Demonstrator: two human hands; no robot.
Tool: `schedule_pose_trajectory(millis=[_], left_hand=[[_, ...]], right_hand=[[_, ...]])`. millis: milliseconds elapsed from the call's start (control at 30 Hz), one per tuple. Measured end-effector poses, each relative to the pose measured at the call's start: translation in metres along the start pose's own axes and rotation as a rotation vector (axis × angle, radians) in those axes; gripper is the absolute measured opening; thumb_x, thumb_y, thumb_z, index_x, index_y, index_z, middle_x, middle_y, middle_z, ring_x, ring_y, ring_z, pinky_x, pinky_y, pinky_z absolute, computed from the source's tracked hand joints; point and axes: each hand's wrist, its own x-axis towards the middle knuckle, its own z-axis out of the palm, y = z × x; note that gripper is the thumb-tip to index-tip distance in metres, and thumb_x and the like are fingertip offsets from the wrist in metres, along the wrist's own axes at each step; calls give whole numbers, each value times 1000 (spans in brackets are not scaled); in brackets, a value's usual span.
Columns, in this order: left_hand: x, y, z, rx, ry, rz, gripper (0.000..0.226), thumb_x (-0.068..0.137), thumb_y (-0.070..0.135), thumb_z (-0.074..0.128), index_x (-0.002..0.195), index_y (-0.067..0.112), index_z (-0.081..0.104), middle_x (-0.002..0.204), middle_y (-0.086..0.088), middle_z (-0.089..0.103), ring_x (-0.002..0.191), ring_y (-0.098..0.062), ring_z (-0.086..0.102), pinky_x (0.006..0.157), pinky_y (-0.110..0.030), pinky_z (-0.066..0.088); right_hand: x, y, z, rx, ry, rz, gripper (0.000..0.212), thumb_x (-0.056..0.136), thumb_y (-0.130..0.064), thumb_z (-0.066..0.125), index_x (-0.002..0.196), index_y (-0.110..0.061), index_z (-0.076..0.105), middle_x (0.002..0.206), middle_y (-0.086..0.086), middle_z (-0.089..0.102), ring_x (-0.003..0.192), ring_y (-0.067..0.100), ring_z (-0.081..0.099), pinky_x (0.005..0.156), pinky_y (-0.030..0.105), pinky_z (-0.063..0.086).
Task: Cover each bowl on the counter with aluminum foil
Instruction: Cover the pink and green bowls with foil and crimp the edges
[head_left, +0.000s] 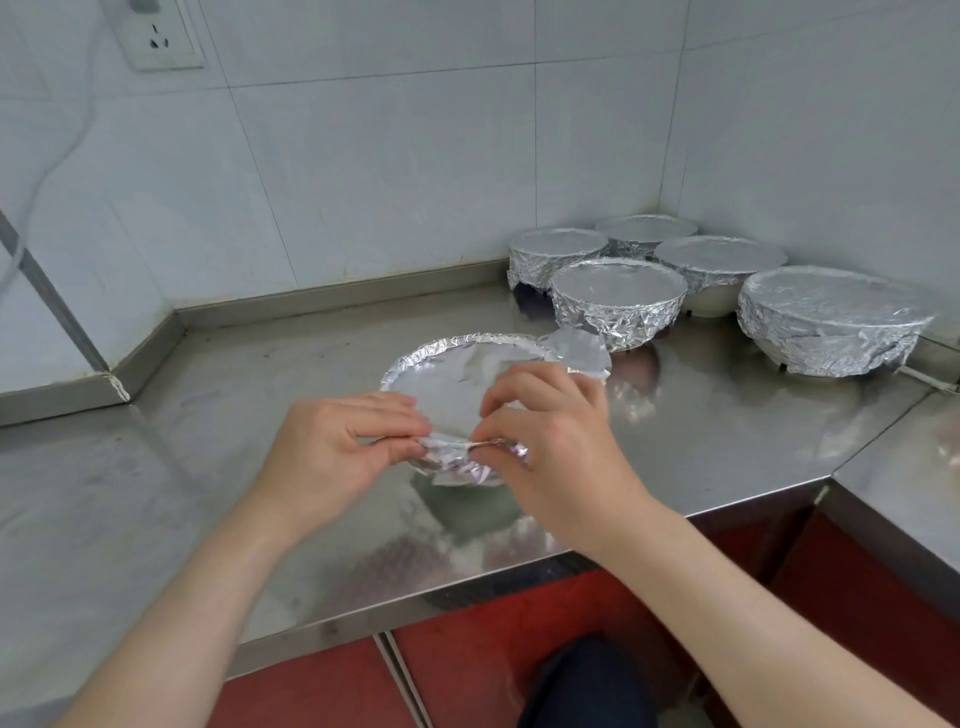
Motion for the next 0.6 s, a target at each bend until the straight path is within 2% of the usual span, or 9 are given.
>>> schedule_pose_trajectory(millis=[67,133,200,267,333,400,467,533,600], left_hand=[[0,-6,-14,35,-7,-63,25,67,3,83,85,20,79,91,12,75,98,6,65,96,-10,42],[-1,-13,-26,76,-10,-118,34,73,-7,76,83,25,79,96,22,71,100,10,62,97,-5,37],[-2,-16,-34,92,13,-183,54,78,-15,61,79,36,77,97,29,69,102,11,61,96,-3,35],[-4,-7,-33,94,92,-190,53,79,-5,51,76,42,74,94,34,67,101,12,61,93,-3,37],[-6,14,-22,91,113,-134,34,79,16,51,82,41,73,89,40,65,97,17,59,90,-3,39],[-8,32,-2,165,29,-30,23,82,40,56,96,35,74,97,35,65,101,17,57,92,-10,43],[-9,43,19,347,-71,85,42,84,58,47,108,33,71,113,25,66,108,6,57,89,-22,48],[-6,46,34,480,-108,180,48,89,60,39,113,30,67,118,19,65,108,-3,60,77,-27,53],[-4,45,43,517,-107,220,46,92,55,38,113,27,67,116,15,67,104,-7,65,69,-26,56]], right_hand=[[-1,-10,2,-1,-47,33,20,78,-45,64,87,-30,75,110,-10,63,119,11,46,94,44,29],[-2,-7,-6,96,-97,141,37,84,-54,52,110,-35,69,129,-13,55,130,6,35,103,44,24],[-5,7,-18,206,-80,247,39,90,-50,49,125,-37,60,138,-15,47,134,5,32,109,49,26],[-10,24,-31,243,-61,345,42,94,-37,57,135,-32,52,145,-12,43,137,5,31,112,50,28],[-19,36,-37,253,-141,437,53,94,-33,59,144,-27,42,151,-10,37,141,4,25,115,47,25],[-27,38,-36,276,-213,480,58,91,-41,57,145,-32,36,149,-12,39,142,4,26,114,49,26],[-34,36,-30,278,-233,482,61,89,-44,57,145,-33,34,143,-12,45,138,8,35,111,51,30],[-36,32,-23,272,-231,466,59,89,-43,56,143,-34,35,142,-11,48,134,9,41,109,50,34],[-35,28,-18,274,-181,428,36,89,-41,55,124,-36,45,122,-15,58,117,10,54,99,50,43]])
